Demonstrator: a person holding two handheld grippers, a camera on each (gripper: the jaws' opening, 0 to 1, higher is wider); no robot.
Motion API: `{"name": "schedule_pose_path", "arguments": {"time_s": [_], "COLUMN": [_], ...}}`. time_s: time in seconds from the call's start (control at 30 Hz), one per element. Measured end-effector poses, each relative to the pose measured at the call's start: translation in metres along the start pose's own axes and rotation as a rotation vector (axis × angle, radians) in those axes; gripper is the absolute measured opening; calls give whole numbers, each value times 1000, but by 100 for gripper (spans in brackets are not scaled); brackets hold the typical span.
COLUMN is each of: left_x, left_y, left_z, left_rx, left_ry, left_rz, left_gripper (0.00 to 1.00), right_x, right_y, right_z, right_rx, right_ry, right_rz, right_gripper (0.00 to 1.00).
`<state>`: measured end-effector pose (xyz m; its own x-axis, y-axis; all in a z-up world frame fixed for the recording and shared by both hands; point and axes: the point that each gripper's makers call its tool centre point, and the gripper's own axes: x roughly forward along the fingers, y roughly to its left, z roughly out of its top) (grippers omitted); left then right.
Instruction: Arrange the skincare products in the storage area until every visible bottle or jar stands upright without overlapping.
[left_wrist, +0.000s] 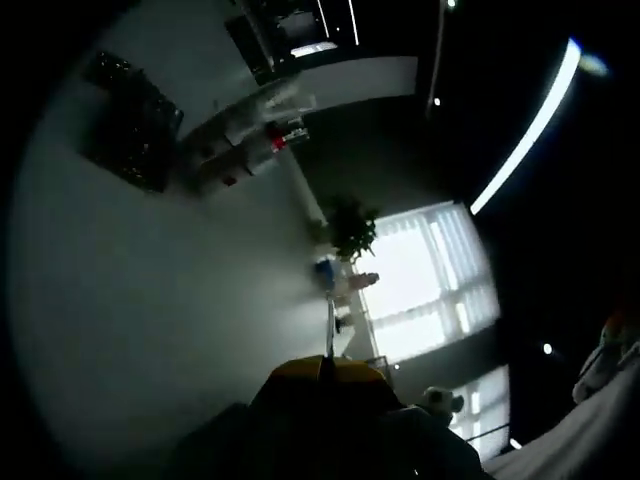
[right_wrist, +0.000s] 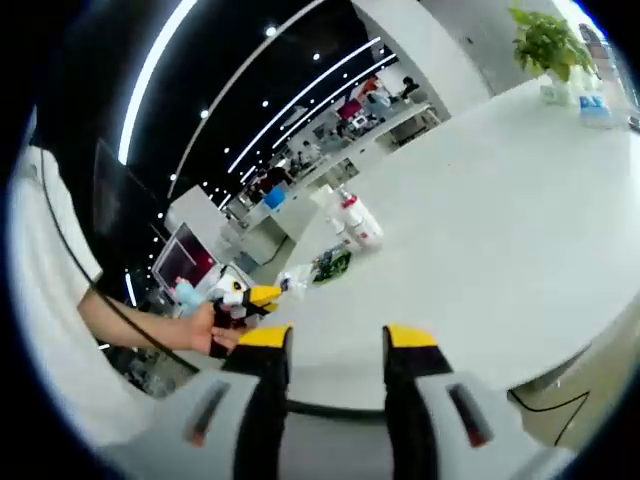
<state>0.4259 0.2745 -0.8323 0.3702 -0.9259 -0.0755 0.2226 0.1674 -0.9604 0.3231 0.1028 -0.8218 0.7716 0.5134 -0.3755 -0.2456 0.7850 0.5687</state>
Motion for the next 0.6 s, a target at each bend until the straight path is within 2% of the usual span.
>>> {"name": "schedule_pose_path", "arguments": {"time_s": [0.1,0.27,0.33,0.47,0.5,0.6], "left_x": [-25,-71,-80,-101,-105,-111], "left_y": [1,15,19,32,35,46], "left_z": [20,53,61,89,97,112], "left_rx": [15,18,16,28,29,43], "left_ry": [-69,-184,-207,-262,-275,-284], "left_rz": [13,63,83,121,127,161], "left_gripper": [1,1,1,1,1,1], "right_x": [16,39,45,53,54,54], "right_y": [2,5,5,5,4,5], "right_z": [-5,-7,-10,-17,-22,-25], "right_rx": [-86,-99,-105,-107,-102,-143], "right_ry": [65,99,116,133,165,182], "right_rz": [-5,5,5,11,9,3], "right_gripper": [38,39,39,39,39,39]}}
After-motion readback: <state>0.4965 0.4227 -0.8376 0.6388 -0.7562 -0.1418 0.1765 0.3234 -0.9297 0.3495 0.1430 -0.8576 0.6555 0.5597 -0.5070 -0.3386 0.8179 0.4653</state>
